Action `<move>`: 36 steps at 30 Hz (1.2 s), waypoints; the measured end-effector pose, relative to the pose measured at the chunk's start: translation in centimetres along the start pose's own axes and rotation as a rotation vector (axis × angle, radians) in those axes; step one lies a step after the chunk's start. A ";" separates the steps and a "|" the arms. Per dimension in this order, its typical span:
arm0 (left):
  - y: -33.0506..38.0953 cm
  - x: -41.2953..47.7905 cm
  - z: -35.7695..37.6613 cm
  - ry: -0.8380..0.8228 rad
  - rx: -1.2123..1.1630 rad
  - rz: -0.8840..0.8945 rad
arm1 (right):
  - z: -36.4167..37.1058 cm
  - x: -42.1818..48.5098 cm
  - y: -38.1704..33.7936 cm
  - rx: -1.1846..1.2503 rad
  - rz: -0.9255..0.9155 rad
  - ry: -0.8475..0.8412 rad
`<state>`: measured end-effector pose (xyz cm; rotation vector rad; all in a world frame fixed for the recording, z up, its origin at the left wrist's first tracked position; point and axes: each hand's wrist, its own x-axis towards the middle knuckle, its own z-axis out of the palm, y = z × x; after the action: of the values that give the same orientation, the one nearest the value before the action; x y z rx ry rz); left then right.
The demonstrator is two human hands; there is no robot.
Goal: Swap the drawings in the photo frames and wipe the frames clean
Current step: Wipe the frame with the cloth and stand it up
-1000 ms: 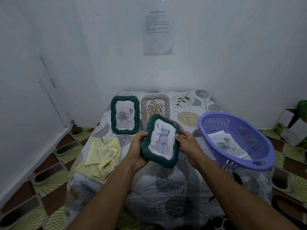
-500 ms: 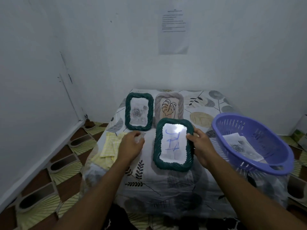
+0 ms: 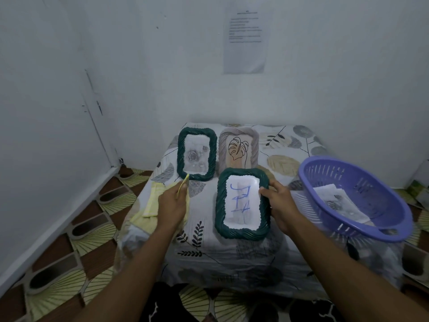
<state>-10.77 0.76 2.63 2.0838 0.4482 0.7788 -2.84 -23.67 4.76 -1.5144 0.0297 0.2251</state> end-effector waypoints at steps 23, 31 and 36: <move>4.3 -6.9 6.2 -0.486 0.611 0.595 | -0.2 -1.1 -0.5 0.095 -0.110 0.107; 5.5 -4.6 7.1 -0.450 0.616 0.606 | -0.2 -1.8 -0.2 0.106 -0.078 0.036; 5.3 -7.5 6.9 -0.512 0.541 0.743 | -0.7 -1.3 -1.0 0.127 -0.088 0.050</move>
<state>-11.54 -10.59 1.10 2.8898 -0.4867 0.5050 -3.90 -24.62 5.90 -1.3917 0.0169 0.1126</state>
